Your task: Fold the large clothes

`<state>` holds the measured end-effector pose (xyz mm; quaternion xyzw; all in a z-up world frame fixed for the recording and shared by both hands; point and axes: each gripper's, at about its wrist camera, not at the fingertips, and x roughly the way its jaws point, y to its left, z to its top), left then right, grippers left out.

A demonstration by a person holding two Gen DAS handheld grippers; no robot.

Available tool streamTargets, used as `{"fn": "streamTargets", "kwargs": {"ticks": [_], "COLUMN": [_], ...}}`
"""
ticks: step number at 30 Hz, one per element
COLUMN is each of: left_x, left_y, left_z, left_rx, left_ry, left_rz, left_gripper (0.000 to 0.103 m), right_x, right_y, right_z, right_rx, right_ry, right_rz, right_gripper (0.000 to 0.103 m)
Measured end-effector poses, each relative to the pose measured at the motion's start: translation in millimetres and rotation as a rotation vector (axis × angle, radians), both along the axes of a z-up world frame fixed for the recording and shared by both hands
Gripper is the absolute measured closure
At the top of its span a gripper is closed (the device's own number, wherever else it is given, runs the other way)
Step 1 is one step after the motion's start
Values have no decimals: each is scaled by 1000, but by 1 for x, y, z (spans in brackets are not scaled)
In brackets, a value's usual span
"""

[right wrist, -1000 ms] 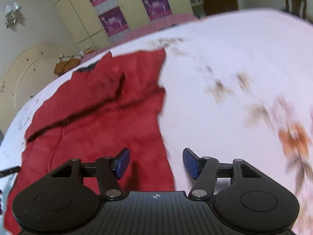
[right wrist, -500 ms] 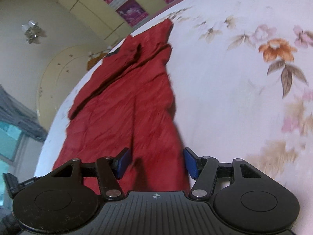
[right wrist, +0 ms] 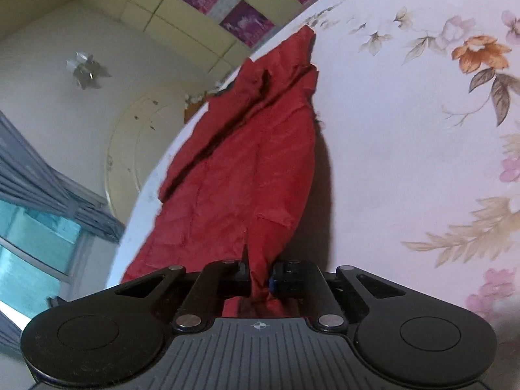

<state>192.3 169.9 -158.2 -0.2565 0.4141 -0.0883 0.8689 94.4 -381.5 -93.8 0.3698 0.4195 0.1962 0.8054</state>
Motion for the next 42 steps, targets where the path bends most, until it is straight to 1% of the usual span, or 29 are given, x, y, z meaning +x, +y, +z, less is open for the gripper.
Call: {"fn": "streamTargets", "kwargs": {"ticks": [1,2,3,6,11,14,16,19,21,23,25,27,30,34,35,36,37,38,39,40,41,42], "left_x": [4,6,7,5,18,46,72,120,157,191,227,266,320,371,380,389,395,400,403,406,407,404], "left_y": [-2,-3,-4,0,4,4,4,1,-2,-5,-5,-6,-5,-1,0,1,4,7,12,15,18,19], "left_z": [-4,-5,-2,16,56,87,106,128,139,145,143,135,107,66,57,47,40,32,27,24,21,22], "left_rx": [12,2,-6,-45,-103,-119,-134,-150,-137,-124,-116,-99,-80,-69,-65,-77,-104,-137,-158,-159,-141,-126], "left_ry": [19,21,12,-67,-186,-267,-311,-356,-383,-390,-382,-335,-243,-158,-141,-131,-132,-137,-146,-163,-186,-211], "left_rz": [2,12,26,65,123,129,124,121,116,112,101,91,72,31,30,34,41,54,67,89,121,140], "left_gripper": [97,97,97,97,97,97,97,97,97,97,97,97,97,97,93,83,77,62,44,31,5,1], "right_x": [3,5,6,10,39,72,101,144,174,208,243,276,329,380,388,397,405,409,412,412,412,416], "right_y": [1,2,2,-5,-9,-8,-7,-2,-1,-1,-2,-8,-6,-5,-6,-6,-6,-6,-7,-8,-10,-12], "right_z": [-3,-2,3,27,76,110,131,160,172,175,171,163,141,100,91,82,74,68,64,62,62,58], "right_rx": [-5,1,12,49,41,23,15,-2,-4,-6,8,20,3,-28,-28,-37,-53,-69,-91,-129,-145,-140], "right_ry": [18,17,-5,-80,-206,-289,-330,-371,-381,-375,-350,-314,-246,-157,-142,-131,-119,-112,-123,-160,-181,-175], "right_rz": [4,2,-6,-34,-63,-60,-65,-85,-108,-138,-170,-188,-201,-198,-196,-201,-209,-224,-251,-293,-305,-302], "right_gripper": [96,96,96,96,96,96,96,96,96,96,96,96,96,96,96,95,90,64,28,19,19,19]}}
